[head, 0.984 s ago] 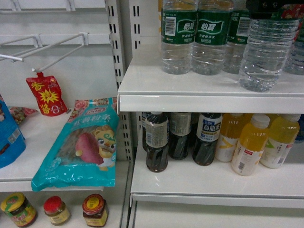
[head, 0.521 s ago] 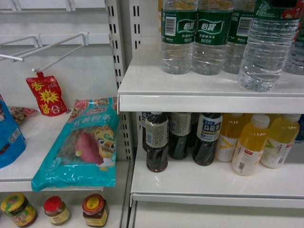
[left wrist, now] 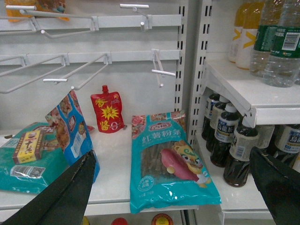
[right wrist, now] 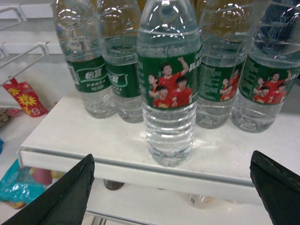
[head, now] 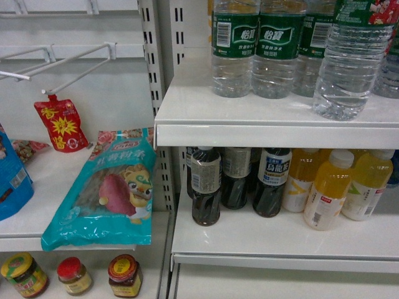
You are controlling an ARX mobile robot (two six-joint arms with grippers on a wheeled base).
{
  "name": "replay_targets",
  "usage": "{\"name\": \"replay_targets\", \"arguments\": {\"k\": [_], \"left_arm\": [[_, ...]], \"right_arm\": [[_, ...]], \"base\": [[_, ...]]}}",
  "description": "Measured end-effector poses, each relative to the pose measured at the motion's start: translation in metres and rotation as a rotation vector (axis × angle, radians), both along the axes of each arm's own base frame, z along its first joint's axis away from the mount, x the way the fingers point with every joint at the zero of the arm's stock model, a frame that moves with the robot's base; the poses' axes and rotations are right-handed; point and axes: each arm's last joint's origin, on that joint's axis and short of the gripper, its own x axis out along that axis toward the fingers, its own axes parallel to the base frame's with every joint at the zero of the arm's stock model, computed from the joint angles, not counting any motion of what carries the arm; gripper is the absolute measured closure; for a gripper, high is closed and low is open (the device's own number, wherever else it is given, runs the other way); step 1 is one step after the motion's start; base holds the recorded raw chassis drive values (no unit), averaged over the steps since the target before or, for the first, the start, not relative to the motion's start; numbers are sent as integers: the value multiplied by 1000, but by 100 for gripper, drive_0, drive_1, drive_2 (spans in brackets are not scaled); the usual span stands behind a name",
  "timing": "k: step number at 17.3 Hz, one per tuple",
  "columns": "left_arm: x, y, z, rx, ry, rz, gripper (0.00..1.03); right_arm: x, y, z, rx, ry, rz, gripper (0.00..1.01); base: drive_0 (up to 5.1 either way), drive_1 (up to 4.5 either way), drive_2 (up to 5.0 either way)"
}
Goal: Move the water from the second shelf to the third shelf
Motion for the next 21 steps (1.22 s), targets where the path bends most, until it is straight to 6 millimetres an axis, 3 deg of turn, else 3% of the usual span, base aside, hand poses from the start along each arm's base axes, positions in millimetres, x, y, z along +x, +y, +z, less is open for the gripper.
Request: {"name": "replay_targets", "arguments": {"k": [1,3,4,6,7,10,13,21], "left_arm": [[0,0,0,0,0,0,5],[0,0,0,0,0,0,5],[0,0,0,0,0,1,5],[0,0,0,0,0,0,5],[0,0,0,0,0,0,5],[0,0,0,0,0,0,5],[0,0,0,0,0,0,5],[0,0,0,0,0,0,5]], "right_arm": [[-15,0,-1,-2,-35,3,4],[-48,-4,-8,-18,-239,-149,24],[-61,-9,-16,-26,-245,-185,31],[-100,-20,-61,-55,-176,-209,57],[-112,-29,-74,-50,-175,-187,70],[-122,-38,-71,-40,-266,-219,99],[-124,-37,-86,-46,-227,-208,99],[-131,-37,-96,-45,-236,-209,99]], "base": [[0,0,0],[0,0,0],[0,0,0],[0,0,0],[0,0,0],[0,0,0],[0,0,0],[0,0,0]]}}
